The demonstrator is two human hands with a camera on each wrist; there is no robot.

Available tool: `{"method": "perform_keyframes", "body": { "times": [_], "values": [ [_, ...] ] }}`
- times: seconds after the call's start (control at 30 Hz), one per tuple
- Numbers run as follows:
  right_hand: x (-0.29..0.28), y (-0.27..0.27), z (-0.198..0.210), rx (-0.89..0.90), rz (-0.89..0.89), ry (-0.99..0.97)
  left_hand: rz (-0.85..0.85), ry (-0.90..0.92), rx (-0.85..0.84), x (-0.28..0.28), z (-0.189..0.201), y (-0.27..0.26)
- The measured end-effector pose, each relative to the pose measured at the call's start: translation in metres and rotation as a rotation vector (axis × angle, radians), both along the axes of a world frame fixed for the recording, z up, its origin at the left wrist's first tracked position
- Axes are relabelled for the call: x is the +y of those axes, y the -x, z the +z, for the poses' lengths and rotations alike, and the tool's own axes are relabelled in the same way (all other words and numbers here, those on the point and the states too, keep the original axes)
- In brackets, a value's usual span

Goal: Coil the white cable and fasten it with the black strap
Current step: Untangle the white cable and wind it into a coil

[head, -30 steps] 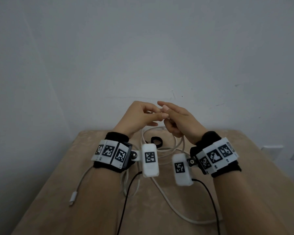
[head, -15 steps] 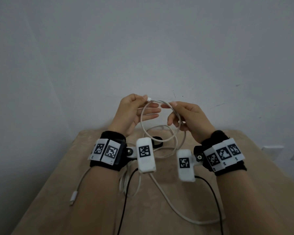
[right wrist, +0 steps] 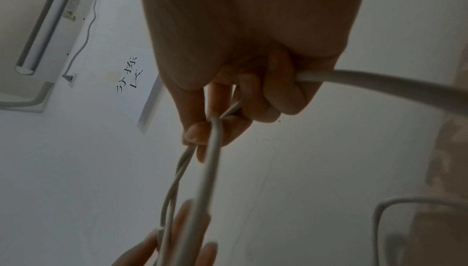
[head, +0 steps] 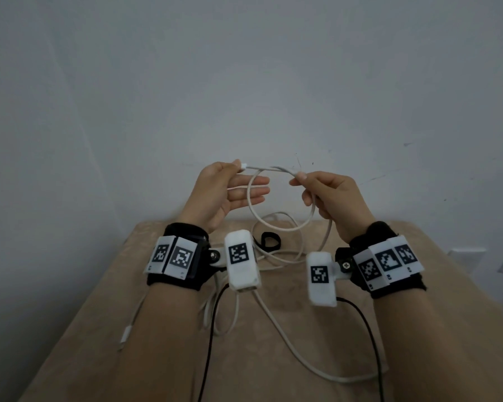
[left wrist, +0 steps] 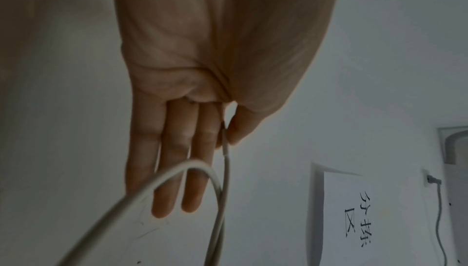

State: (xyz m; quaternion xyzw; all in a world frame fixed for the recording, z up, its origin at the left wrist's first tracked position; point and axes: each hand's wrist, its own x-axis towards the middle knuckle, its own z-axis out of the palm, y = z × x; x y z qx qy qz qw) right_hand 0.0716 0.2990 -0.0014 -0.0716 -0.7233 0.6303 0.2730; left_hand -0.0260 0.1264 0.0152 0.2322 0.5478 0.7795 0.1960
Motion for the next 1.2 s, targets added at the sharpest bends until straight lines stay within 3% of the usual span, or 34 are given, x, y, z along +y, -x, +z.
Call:
{"method": "perform_keyframes", "body": {
  "times": [0.17,0.37,0.57,0.63,0.77,1.2],
  "values": [
    [0.004,-0.003,0.002,-0.038,0.011,-0.05,-0.005,0.13,0.053,-0.006,-0.001,0.004],
    [0.003,-0.008,0.006,-0.129,0.078,-0.185,0.087,0.432,0.444,-0.004,-0.004,0.005],
    [-0.009,-0.005,0.007,-0.165,0.148,-0.261,-0.177,0.562,0.545,0.003,0.0,-0.007],
    [-0.01,-0.004,0.006,-0.171,0.138,-0.258,-0.243,0.586,0.506,0.005,-0.003,-0.006],
    [-0.008,-0.002,0.006,-0.149,0.137,-0.147,-0.332,0.435,0.288,0.005,-0.006,-0.003],
    [0.01,-0.003,0.005,-0.142,-0.013,-0.105,-0.064,0.2,0.061,-0.001,-0.004,0.009]
  ]
}}
